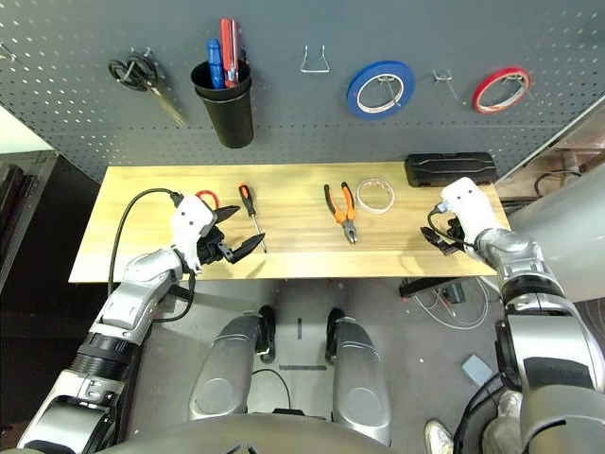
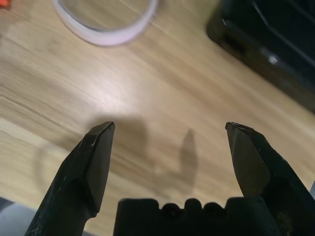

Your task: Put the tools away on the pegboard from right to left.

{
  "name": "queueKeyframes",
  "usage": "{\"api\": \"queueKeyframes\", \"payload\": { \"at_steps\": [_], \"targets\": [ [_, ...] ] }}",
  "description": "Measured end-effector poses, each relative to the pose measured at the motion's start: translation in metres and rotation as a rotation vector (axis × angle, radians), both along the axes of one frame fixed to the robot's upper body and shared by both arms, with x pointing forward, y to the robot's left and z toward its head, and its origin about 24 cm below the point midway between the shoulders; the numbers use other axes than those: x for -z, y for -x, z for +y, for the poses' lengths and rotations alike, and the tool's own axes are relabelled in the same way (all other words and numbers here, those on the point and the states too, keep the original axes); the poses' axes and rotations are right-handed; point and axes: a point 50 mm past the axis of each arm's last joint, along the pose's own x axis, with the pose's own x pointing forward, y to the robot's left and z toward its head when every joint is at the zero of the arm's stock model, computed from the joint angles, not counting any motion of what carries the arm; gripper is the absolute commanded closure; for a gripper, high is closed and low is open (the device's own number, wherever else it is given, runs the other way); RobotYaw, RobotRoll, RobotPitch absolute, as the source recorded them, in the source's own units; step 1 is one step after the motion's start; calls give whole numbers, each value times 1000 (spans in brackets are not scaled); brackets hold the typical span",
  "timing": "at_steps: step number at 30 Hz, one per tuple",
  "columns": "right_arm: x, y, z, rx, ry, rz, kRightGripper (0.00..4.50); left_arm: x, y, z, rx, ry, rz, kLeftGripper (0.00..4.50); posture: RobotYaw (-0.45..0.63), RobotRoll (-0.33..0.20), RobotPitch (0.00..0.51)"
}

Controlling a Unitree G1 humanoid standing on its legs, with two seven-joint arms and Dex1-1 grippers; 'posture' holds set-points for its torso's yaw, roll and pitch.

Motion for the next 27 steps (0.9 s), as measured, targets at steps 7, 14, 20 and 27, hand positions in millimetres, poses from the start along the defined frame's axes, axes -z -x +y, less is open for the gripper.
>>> {"api": "queueKeyframes", "payload": {
  "at_steps": [7,14,20,27],
  "targets": [
    [-12,-26,38,-146,53,15,0,-5,1,0,5,-20,-7,33,159,0,316],
    [-10,-38,70,-233,100,66,0,-6,5,-1,5,-29,-3,33,211,0,335],
    [-11,-43,79,-229,148,101,0,-9,13,-4,-4,-25,-9,33,255,0,348],
    [-12,-47,89,-230,172,121,0,-9,23,-5,-26,-23,2,33,300,0,355]
  ]
}}
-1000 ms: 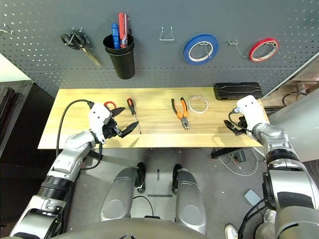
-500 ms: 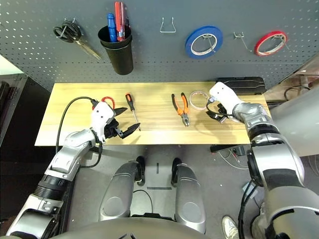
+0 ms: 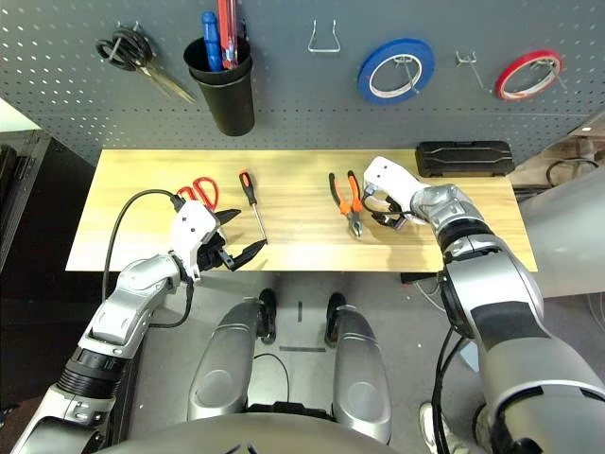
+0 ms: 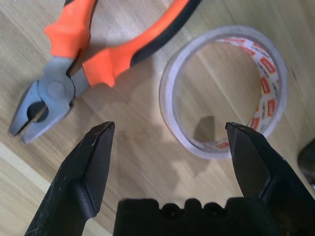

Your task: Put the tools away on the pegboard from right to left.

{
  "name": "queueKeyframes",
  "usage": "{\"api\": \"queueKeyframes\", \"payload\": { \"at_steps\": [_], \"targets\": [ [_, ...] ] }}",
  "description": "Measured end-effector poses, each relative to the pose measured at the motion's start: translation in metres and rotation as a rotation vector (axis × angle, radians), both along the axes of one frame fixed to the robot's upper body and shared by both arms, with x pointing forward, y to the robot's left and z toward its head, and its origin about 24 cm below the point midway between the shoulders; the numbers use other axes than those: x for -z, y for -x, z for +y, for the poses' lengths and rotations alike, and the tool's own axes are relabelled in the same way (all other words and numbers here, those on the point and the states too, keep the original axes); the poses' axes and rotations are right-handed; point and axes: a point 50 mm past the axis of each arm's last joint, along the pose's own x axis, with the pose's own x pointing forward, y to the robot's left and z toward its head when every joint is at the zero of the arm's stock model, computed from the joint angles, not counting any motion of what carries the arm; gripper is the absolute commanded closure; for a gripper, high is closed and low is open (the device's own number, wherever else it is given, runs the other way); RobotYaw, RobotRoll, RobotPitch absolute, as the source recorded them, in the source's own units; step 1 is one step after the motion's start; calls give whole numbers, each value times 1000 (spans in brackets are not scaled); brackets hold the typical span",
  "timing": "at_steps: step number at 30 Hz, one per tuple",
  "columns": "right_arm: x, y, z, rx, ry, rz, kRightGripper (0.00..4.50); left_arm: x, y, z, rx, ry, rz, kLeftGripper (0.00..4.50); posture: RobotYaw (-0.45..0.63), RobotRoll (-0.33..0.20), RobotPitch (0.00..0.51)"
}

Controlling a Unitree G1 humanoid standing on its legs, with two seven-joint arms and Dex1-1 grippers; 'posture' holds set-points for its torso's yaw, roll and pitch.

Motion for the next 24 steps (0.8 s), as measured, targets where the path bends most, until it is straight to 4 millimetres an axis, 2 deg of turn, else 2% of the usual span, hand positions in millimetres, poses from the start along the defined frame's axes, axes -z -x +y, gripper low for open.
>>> {"api": "queueKeyframes", "payload": {
  "at_steps": [2,6,11,12,15,20,24],
  "targets": [
    [2,0,3,-1,-4,13,0,0,2,0,-4,-1,6,33,315,0,358],
    [6,2,3,12,-6,54,943,0,4,1,-18,-3,5,0,322,0,357],
    [8,4,4,25,-9,81,2956,0,4,2,-34,-11,12,0,326,0,348],
    [8,4,4,27,-10,82,3185,0,4,3,-35,-12,11,0,325,0,347],
    [8,4,3,36,-13,80,4393,0,4,3,-37,-14,10,0,315,0,340],
    [7,4,-3,69,-10,65,4475,-5,-1,1,-31,-14,-9,0,299,0,329],
    [6,5,-15,106,11,35,4475,-9,-5,-3,-22,-1,-34,0,285,0,316]
  ]
}}
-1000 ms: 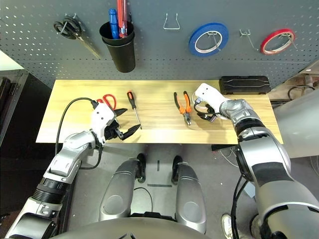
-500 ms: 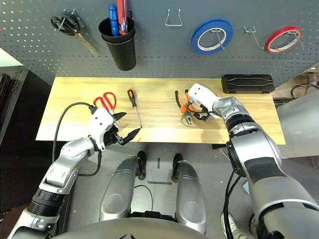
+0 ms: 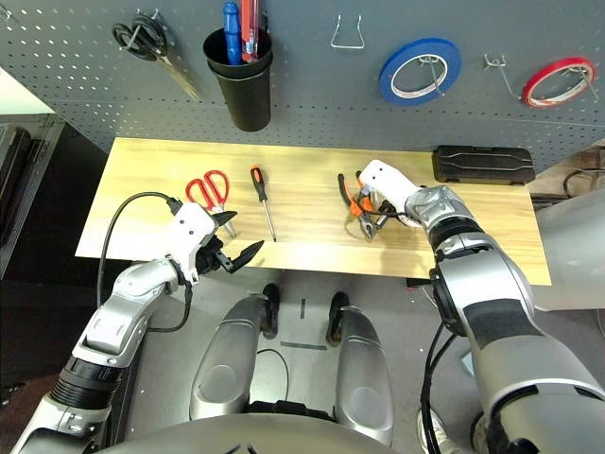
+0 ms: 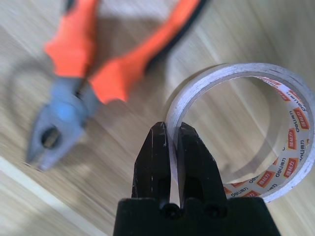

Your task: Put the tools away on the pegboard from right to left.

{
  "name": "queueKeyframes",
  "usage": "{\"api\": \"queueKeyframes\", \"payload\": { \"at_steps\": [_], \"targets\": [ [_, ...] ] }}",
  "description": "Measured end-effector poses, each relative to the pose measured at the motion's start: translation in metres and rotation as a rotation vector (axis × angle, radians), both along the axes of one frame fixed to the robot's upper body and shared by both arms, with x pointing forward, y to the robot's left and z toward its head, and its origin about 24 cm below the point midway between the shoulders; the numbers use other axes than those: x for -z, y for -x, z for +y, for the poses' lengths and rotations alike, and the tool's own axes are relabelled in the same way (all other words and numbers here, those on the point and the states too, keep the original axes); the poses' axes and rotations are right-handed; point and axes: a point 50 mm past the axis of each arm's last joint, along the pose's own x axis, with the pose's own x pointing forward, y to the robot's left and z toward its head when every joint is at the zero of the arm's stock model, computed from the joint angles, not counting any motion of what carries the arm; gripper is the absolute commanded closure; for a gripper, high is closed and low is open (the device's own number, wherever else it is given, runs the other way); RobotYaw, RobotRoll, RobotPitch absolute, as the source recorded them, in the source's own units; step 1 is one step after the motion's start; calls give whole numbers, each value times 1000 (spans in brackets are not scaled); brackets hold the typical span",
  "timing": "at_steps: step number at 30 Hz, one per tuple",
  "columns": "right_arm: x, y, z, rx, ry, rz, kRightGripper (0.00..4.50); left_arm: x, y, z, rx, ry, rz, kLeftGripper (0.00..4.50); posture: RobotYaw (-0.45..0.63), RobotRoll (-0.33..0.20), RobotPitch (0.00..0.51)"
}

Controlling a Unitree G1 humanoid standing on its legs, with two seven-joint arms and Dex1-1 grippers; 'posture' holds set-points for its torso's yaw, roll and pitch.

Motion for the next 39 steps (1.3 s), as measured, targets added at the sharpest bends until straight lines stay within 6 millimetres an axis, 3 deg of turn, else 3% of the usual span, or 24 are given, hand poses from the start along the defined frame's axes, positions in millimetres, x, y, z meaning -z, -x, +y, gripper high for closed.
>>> {"api": "queueKeyframes", "payload": {
  "at_steps": [10,21,39],
  "targets": [
    [4,10,-25,52,-10,-79,4475,-4,-3,-3,51,15,-38,0,249,0,276],
    [13,24,-37,69,-43,-227,4475,-11,0,-4,145,38,-76,0,225,0,248],
    [44,92,-59,160,-39,-606,4475,-38,12,-17,391,204,-186,0,187,0,215]
  ]
}}
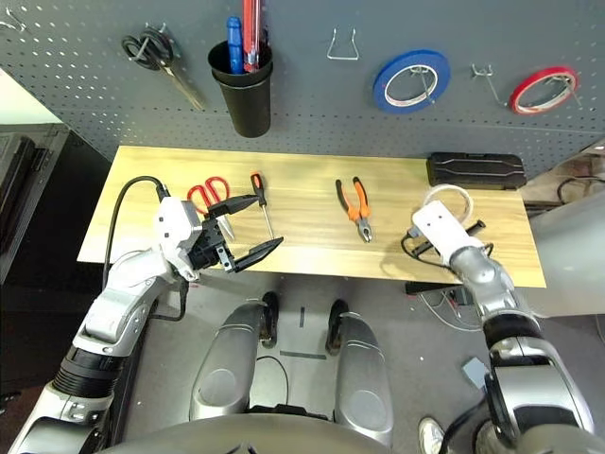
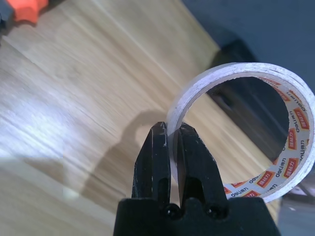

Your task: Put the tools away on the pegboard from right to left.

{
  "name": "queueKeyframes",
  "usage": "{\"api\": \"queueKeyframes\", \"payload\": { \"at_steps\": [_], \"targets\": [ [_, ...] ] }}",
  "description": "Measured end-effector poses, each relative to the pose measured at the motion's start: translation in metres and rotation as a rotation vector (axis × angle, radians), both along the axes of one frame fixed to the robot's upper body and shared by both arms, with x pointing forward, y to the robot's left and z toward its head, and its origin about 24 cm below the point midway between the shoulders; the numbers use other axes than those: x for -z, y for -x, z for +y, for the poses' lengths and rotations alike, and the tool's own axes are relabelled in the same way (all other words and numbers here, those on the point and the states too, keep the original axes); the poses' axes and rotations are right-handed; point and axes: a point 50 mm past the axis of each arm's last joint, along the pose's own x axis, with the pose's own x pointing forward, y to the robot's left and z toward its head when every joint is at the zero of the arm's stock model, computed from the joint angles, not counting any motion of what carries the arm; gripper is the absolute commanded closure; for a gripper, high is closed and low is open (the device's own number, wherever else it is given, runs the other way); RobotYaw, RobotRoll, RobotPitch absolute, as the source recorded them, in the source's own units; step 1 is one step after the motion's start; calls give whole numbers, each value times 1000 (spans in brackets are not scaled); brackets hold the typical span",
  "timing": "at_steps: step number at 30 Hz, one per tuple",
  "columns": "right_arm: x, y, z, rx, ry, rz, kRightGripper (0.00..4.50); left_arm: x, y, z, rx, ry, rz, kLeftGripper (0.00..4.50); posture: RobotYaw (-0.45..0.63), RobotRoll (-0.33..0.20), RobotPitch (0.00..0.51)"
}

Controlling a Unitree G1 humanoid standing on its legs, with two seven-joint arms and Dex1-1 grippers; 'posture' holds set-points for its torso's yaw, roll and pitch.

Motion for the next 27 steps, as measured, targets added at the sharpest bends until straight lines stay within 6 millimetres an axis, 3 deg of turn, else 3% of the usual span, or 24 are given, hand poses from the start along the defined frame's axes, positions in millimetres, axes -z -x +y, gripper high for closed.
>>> {"api": "queueKeyframes", "payload": {
  "at_steps": [15,27],
  "targets": [
    [-23,22,-6,-41,-48,-348,4475,-21,-3,-14,95,94,-37,0,153,0,208],
    [-69,-8,-6,-88,-2,-547,4475,-25,-7,-17,100,105,-49,0,136,0,201]
  ]
}}
